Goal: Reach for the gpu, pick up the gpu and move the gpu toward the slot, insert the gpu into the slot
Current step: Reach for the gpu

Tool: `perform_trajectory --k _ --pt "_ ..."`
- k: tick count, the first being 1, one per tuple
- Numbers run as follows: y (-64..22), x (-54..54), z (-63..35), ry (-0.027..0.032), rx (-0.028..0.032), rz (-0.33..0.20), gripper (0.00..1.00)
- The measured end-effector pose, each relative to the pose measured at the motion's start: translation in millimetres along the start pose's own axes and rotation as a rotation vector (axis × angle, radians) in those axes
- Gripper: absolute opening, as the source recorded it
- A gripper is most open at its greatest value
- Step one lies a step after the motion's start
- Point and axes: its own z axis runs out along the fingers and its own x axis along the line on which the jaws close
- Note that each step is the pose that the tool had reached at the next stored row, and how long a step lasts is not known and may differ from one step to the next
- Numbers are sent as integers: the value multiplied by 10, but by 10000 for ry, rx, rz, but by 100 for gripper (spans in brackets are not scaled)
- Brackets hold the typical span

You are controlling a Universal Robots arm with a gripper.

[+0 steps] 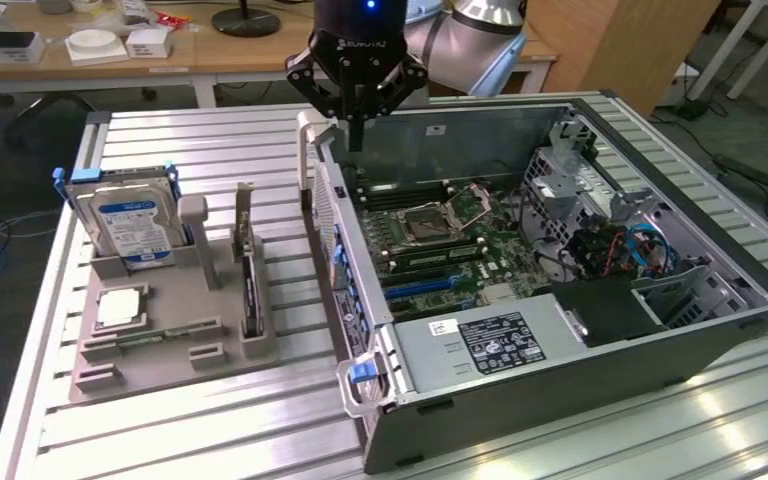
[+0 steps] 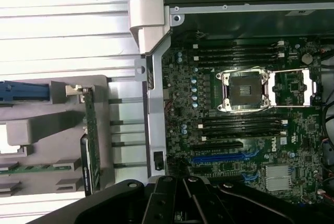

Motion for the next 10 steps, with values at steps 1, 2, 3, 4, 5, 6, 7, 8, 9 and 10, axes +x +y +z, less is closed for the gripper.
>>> perform_trajectory --k 1,2,3,4,5,6,7,8,9,10 --pt "-1 11 0 -1 -1 0 10" --pt "-2 23 -1 0 0 0 10" --pt "-3 34 -1 0 0 -1 10" --pt "-4 47 -1 0 -1 -1 10" --pt "-4 59 -1 -1 -1 0 10" --pt "-5 70 -1 0 -1 -1 10" --pt "-6 81 -2 0 -1 0 10" --pt "-7 92 -2 0 -1 -1 10" --pt "-8 104 -2 -1 -1 0 10" --pt "-9 117 -3 0 0 0 10"
